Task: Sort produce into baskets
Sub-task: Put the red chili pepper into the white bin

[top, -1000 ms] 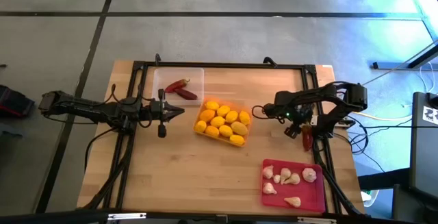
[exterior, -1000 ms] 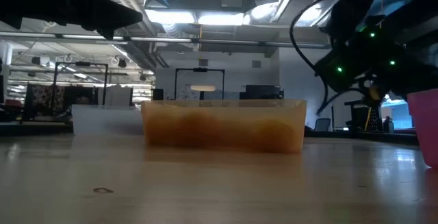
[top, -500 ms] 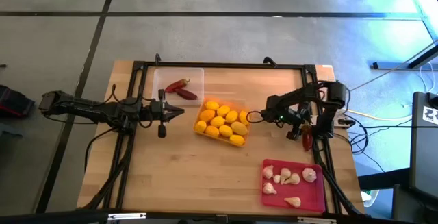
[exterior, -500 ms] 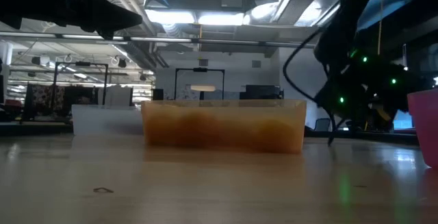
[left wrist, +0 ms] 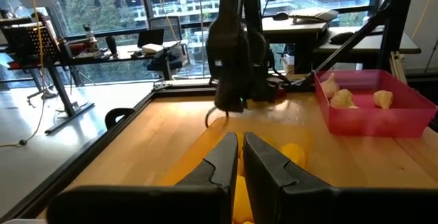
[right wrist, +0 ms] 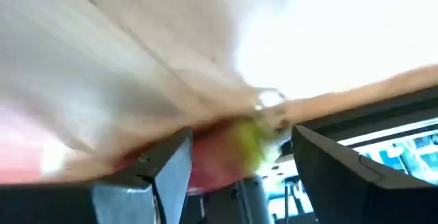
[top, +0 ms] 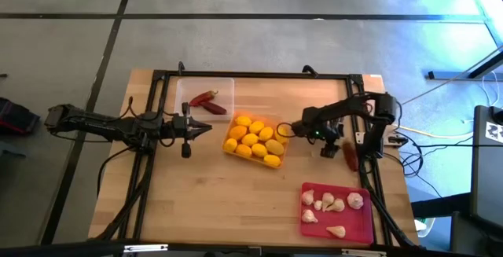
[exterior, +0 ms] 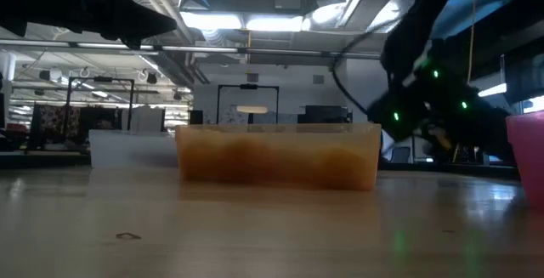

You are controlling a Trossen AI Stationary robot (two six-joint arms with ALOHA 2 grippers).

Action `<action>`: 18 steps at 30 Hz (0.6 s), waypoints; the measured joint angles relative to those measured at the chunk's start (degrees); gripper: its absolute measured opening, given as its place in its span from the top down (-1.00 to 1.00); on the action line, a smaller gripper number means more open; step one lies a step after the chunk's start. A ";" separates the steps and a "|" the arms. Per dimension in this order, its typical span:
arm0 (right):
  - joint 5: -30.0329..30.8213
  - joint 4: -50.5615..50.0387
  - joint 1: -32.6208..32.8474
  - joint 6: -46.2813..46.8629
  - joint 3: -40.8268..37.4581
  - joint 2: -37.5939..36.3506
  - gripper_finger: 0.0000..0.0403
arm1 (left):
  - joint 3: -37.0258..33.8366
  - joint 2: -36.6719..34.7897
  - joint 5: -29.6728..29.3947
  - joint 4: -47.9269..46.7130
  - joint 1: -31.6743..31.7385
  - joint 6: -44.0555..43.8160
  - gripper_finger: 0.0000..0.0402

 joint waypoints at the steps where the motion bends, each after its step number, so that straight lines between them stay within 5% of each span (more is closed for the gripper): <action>1: 0.74 -0.79 -0.02 0.00 0.77 -1.07 -0.20 | 0.00 -0.02 0.00 0.00 0.00 0.00 0.89; 9: 1.74 -4.45 -0.02 3.52 6.38 -8.45 -0.20 | 0.00 -0.02 -0.28 -0.04 0.11 -0.48 0.89; 18: -3.79 -4.19 -0.02 12.38 -1.49 -11.38 -0.20 | 0.00 -0.02 -0.62 -0.06 0.11 -0.44 0.89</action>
